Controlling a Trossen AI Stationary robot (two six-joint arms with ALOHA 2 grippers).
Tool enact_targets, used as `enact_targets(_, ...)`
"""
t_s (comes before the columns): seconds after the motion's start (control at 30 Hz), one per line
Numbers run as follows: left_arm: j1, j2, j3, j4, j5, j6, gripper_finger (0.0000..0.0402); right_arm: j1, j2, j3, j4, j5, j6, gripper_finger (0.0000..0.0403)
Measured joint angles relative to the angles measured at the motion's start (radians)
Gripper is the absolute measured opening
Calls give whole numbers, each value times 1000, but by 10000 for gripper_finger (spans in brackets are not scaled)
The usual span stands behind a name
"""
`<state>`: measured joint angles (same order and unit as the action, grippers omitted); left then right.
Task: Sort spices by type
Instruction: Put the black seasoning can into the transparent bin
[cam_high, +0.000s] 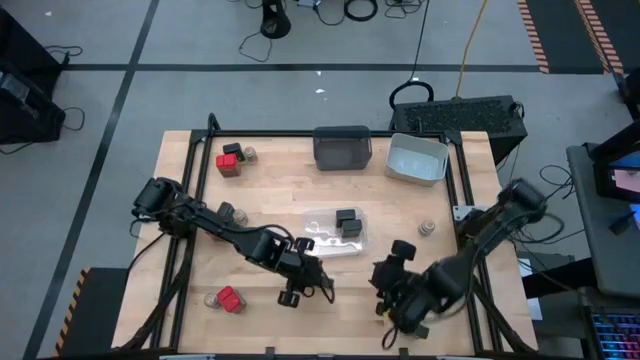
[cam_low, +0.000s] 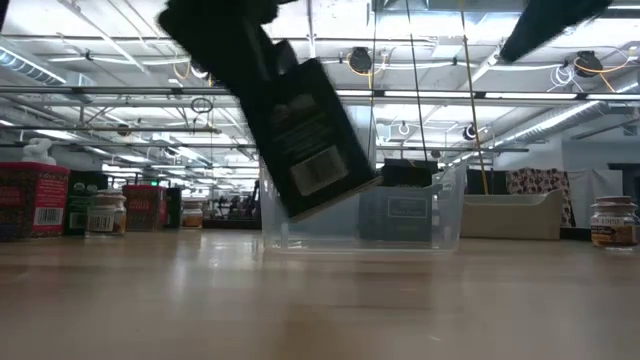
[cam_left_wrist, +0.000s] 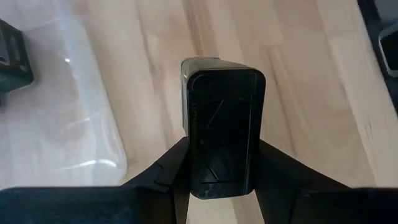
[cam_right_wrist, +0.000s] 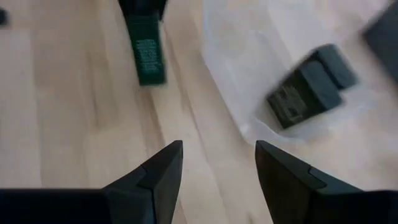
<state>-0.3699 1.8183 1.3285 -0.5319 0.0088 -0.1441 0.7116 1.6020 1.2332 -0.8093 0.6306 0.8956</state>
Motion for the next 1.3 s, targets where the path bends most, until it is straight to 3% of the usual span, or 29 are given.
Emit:
enact_targets(0.13,20,0,0,-5,32,-54,137,-60,-144,-243,380,-8,-205,183)
enact_targets(0.3,33,0,0,-9,73,-129,137,-136,-239,-405,582,-50,-391,183)
enact_targets(0.57,22,8,0,-7,73,-161,138,-168,-257,-439,631,-127,-439,183)
enact_targets(0.77,20,8,0,-35,91,-118,179,-167,-257,-439,654,-188,-401,183)
enact_targets(0.93,23,8,0,-43,93,-103,200,-167,-257,-439,670,-192,-408,183)
enact_targets(1.3,24,-21,0,-53,93,-51,204,-192,-257,-439,686,-190,-413,183)
